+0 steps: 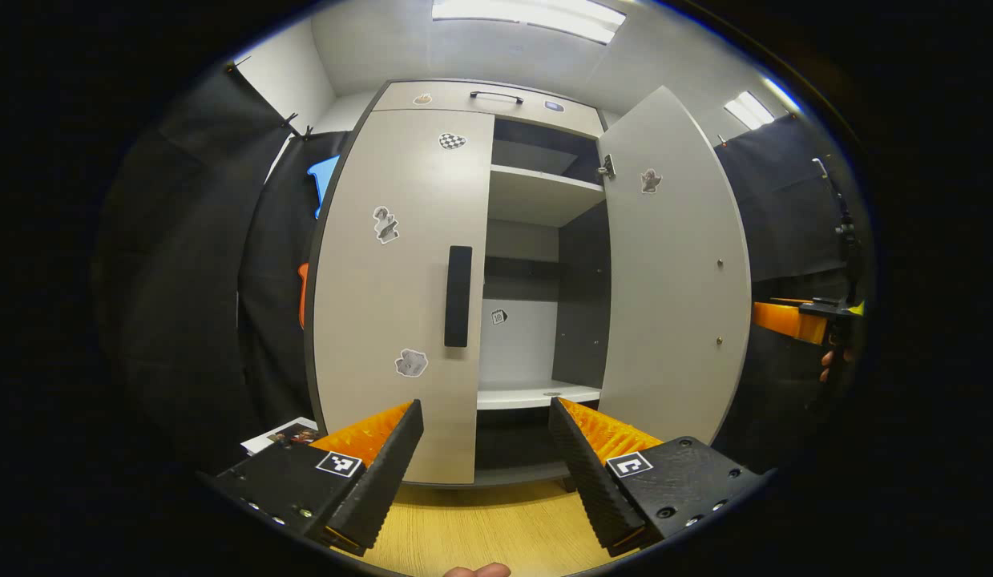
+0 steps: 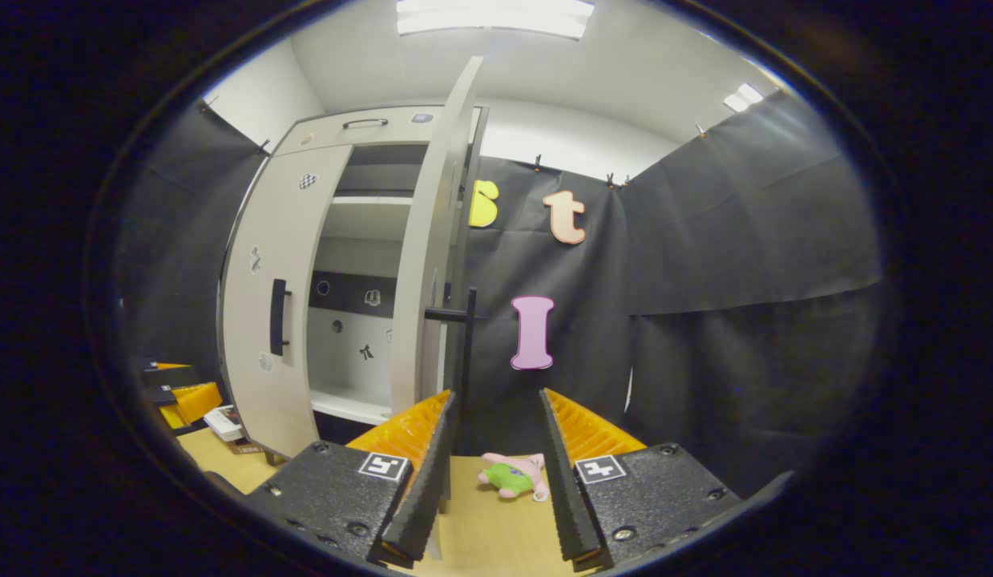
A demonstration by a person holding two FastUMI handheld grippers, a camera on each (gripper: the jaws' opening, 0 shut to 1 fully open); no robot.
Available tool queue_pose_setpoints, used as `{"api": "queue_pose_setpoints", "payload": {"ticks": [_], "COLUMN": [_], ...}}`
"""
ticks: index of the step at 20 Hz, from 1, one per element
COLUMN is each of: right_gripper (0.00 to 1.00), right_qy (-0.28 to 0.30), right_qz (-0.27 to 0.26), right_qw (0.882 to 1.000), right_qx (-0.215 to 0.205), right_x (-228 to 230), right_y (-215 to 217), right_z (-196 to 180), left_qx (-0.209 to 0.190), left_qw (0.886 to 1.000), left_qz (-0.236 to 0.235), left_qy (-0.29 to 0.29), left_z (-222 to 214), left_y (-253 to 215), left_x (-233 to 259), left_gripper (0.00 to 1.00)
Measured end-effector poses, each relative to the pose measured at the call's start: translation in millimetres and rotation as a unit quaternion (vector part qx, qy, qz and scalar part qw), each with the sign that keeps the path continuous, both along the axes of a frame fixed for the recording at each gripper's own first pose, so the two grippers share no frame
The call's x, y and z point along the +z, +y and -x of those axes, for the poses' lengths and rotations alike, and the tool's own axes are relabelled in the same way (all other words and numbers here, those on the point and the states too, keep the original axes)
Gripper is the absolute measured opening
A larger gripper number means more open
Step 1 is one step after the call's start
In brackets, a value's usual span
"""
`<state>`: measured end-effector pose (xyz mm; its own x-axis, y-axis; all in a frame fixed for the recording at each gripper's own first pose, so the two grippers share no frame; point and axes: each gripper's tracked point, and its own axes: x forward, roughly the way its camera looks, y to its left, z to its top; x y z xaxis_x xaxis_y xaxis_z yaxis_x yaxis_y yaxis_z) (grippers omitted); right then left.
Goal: Open the right door of the double-door shoe cabinet with the right hand, and open the left door with the left hand.
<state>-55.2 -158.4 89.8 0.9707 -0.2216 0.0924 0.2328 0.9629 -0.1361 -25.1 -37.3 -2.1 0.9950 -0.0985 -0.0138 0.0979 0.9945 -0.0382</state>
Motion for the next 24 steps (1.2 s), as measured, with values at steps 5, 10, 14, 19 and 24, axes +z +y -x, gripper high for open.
{"api": "queue_pose_setpoints", "payload": {"ticks": [5, 10, 14, 19, 24], "right_gripper": [0.68, 0.87, 0.83, 0.87, 0.88], "right_qy": [-0.035, -0.027, 0.007, 0.038, 0.032], "right_qz": [-0.008, 0.027, 0.023, 0.021, -0.002], "right_qw": [0.997, 0.993, 0.992, 0.993, 0.995], "right_qx": [0.071, 0.111, 0.120, 0.112, 0.096], "right_x": [14.8, -6.7, -44.1, -73.5, -71.0], "right_y": [78.8, 134.9, 152.2, 145.7, 115.7], "right_z": [31.4, 12.4, -6.0, -15.6, -18.4], "left_qx": [0.007, -0.002, 0.002, 0.030, 0.065], "left_qw": [1.000, 1.000, 0.999, 0.999, 0.997], "left_qz": [0.004, 0.002, 0.000, -0.036, -0.052], "left_qy": [0.000, -0.027, -0.033, -0.018, -0.011], "left_z": [-0.8, -42.3, -112.5, -178.2, -215.7], "left_y": [17.3, 30.2, 31.3, 25.1, 31.1], "left_x": [-0.3, 39.8, 65.0, 65.5, 55.4], "left_gripper": [0.95, 0.95, 0.94, 0.95, 0.95]}}
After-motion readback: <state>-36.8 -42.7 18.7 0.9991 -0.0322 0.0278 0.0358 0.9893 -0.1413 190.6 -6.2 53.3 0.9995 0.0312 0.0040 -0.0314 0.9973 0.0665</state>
